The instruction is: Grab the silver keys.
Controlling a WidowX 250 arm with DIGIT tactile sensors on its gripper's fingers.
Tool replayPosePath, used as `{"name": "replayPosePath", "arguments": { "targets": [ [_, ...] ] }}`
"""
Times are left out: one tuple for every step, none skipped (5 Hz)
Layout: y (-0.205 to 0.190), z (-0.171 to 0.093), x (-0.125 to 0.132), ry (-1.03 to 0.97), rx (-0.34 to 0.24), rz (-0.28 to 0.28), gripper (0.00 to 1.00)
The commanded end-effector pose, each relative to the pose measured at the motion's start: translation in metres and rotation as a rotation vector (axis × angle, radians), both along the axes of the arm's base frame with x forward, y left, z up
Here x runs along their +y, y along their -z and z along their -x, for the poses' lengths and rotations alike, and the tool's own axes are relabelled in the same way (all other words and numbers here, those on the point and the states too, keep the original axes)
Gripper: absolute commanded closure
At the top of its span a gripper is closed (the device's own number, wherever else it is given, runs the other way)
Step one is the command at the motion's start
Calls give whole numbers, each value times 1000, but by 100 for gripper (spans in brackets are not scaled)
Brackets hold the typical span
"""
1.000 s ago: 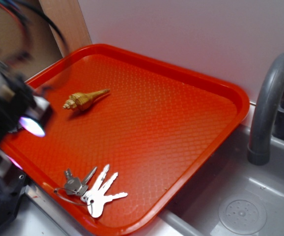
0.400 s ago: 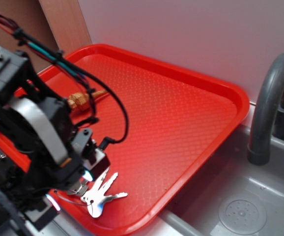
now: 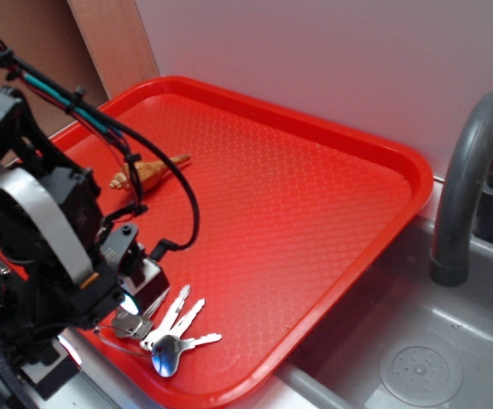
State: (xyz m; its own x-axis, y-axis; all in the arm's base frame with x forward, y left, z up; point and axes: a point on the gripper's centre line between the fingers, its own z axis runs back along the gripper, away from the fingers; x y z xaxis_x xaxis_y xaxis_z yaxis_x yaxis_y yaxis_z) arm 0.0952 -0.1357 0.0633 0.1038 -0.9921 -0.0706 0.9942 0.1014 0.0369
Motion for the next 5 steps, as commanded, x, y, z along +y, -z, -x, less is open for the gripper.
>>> {"name": "replayPosePath", "arguments": {
  "targets": [
    [34, -2, 9, -29, -58, -69, 0],
    [34, -5, 8, -30, -75, -45, 100],
    [31, -6, 9, -23, -72, -46, 100],
    [26, -8, 13, -24, -45, -34, 100],
    [11, -7, 19, -52, -37, -34, 100]
  ]
}}
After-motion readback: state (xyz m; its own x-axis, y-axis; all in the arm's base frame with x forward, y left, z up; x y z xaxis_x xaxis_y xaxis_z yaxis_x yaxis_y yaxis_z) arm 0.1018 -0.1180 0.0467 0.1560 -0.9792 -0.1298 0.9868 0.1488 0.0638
